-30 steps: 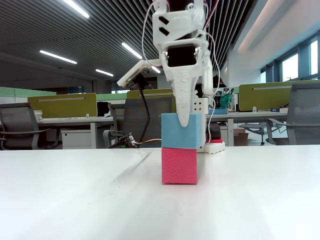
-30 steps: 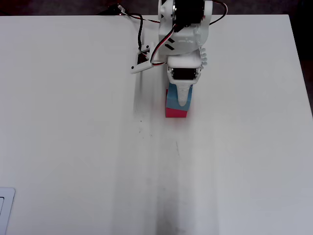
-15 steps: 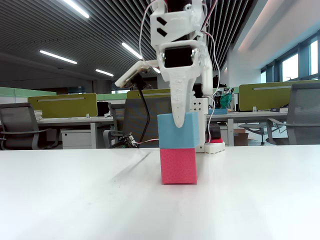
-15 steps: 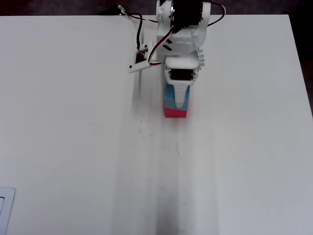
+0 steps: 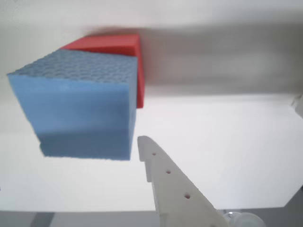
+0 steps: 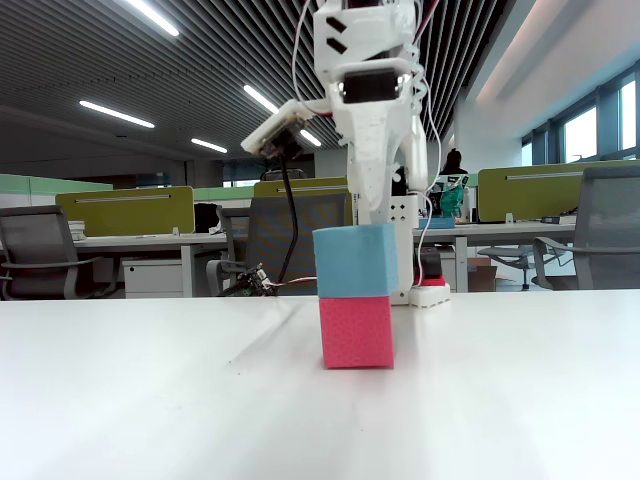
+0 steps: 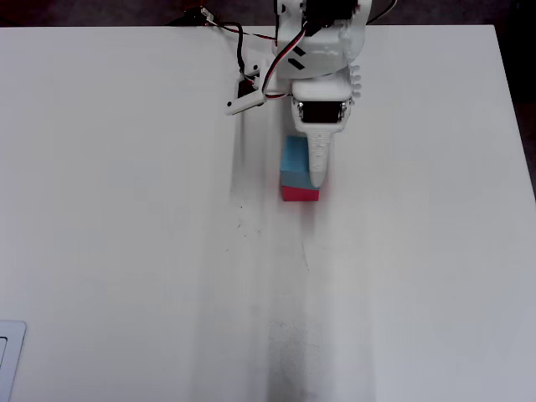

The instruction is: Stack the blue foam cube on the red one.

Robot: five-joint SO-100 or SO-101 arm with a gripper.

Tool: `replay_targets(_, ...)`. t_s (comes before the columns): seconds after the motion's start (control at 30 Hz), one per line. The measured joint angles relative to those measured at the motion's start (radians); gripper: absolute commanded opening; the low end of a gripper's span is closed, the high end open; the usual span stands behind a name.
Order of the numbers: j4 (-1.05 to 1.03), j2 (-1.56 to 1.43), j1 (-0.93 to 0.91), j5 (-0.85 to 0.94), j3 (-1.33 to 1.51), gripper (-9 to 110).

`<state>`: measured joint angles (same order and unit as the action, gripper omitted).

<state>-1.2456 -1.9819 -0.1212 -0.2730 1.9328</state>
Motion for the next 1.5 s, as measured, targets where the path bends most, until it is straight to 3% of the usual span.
replay_targets(0.63, -0.06, -0.341, 0.077, -0.04, -0.054, 23)
replay_targets(1.13, 0.118, -0.919, 0.054, -0.034, 0.454, 20)
replay_targets(1.5, 0.173, -1.089, 0.061, -0.034, 0.663, 18)
